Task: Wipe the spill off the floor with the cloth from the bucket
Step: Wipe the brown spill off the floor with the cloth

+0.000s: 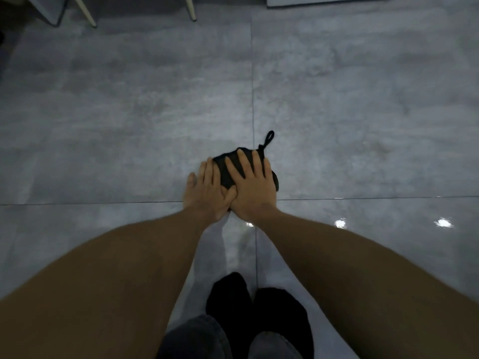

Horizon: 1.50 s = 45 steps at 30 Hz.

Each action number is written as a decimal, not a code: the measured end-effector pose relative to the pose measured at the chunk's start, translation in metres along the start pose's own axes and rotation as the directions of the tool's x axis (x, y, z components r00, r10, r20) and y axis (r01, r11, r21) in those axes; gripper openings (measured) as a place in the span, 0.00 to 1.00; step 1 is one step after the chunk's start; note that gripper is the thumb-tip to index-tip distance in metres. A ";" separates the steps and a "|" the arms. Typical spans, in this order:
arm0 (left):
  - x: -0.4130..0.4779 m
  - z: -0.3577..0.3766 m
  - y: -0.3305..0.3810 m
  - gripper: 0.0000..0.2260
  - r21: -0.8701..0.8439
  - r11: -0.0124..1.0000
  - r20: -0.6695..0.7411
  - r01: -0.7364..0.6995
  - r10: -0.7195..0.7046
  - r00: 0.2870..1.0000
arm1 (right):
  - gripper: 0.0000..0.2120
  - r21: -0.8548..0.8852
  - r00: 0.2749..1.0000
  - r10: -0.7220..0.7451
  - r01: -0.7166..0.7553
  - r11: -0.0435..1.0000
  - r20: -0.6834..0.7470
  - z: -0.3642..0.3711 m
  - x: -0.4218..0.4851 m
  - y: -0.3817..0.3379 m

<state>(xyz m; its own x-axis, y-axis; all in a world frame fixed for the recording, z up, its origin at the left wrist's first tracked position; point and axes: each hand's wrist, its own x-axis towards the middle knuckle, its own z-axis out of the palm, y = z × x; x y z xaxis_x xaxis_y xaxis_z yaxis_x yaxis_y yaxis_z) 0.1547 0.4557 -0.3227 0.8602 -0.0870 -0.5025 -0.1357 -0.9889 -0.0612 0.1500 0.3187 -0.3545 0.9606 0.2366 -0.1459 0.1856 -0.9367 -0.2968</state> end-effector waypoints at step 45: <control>-0.011 -0.042 0.455 0.31 0.275 0.619 0.171 -0.736 0.722 0.670 | 0.37 0.034 0.513 0.794 -0.833 0.552 -0.327 -0.053 -0.228 0.343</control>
<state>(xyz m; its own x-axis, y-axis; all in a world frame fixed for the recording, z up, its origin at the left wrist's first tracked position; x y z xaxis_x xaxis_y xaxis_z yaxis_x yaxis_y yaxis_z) 0.1042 0.0017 -0.3082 0.3946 -0.7517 -0.5285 -0.8522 -0.5144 0.0954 0.0051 -0.0701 -0.3735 0.7076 -0.7066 -0.0018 -0.7048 -0.7056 -0.0740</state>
